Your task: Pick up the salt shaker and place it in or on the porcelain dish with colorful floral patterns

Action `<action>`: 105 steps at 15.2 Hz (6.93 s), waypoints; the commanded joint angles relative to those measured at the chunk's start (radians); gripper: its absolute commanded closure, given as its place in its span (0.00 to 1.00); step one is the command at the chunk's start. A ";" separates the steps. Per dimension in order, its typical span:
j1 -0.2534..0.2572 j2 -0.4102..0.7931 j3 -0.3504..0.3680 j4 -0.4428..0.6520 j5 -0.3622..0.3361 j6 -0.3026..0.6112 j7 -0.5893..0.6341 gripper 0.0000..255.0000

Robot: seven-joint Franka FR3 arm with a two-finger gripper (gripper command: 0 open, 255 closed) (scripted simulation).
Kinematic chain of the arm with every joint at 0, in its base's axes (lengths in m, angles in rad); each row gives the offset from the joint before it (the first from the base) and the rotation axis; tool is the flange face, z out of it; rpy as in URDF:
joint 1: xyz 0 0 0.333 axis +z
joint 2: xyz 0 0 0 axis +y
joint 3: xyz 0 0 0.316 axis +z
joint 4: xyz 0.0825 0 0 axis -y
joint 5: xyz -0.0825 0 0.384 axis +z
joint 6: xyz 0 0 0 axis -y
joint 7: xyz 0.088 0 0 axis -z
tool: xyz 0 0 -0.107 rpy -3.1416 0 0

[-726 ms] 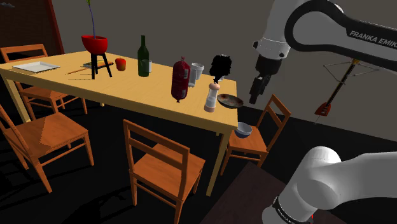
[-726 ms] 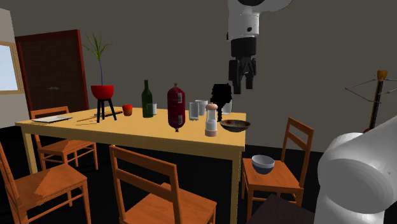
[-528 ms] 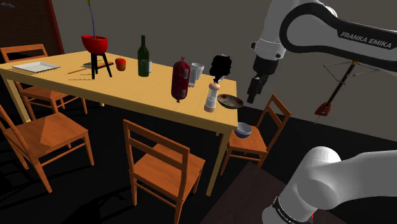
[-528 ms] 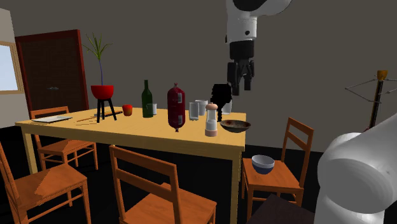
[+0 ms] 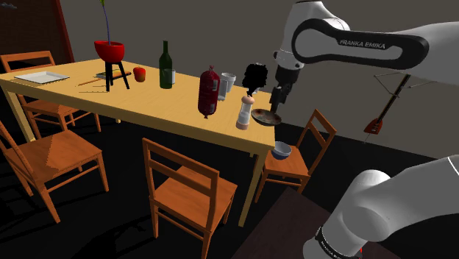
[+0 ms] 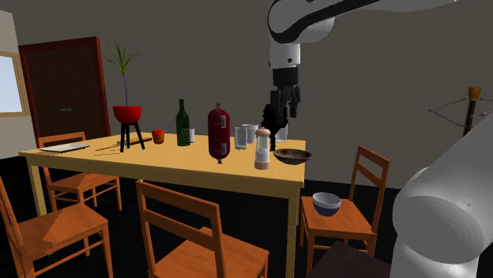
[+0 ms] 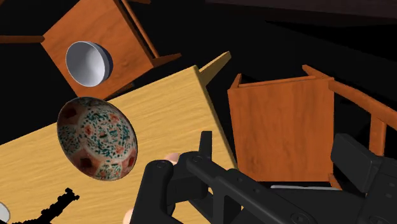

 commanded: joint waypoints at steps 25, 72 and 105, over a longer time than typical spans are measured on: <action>-0.071 0.684 -0.139 0.478 0.018 0.274 -0.204 0.00; -0.167 0.799 -0.192 1.005 0.083 -0.113 -0.408 1.00; -0.287 0.802 -0.240 0.776 0.119 0.141 -0.551 1.00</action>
